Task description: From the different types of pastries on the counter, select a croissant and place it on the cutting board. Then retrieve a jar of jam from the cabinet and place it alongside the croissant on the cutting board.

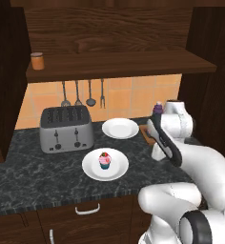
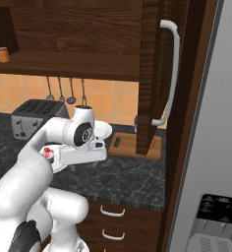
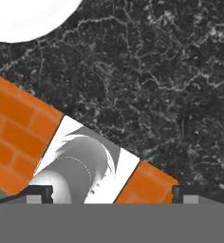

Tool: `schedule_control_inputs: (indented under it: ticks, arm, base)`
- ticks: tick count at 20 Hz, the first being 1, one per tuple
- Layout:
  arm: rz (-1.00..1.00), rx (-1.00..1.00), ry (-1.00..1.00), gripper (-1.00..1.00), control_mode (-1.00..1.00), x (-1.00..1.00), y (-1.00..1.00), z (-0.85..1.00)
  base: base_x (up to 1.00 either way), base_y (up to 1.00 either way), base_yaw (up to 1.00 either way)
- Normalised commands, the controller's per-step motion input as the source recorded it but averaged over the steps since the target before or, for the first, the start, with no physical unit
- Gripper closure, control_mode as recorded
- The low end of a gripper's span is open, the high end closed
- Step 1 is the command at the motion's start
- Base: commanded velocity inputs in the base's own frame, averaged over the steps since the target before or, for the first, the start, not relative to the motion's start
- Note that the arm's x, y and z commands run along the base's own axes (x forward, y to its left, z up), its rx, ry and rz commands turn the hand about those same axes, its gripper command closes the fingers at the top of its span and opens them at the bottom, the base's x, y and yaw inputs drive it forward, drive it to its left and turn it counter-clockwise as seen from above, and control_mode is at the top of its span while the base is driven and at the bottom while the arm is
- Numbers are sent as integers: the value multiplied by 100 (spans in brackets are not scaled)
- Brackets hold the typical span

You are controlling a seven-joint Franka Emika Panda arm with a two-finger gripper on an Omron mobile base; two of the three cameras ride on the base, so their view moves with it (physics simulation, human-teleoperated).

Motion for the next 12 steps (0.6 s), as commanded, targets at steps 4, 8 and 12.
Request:
schedule_control_inputs:
  ticks: [4, 8, 12]
  arm:
    - [-44, 0, -11, -100, -100, -96, 44, 91]
    - [-65, -1, -20, -100, -100, -52, 53, 53]
    - [-57, -8, -38, -100, -100, -21, 61, 63]
  base:
    - [0, 0, 0]
    - [0, 0, 0]
    - [0, 0, 0]
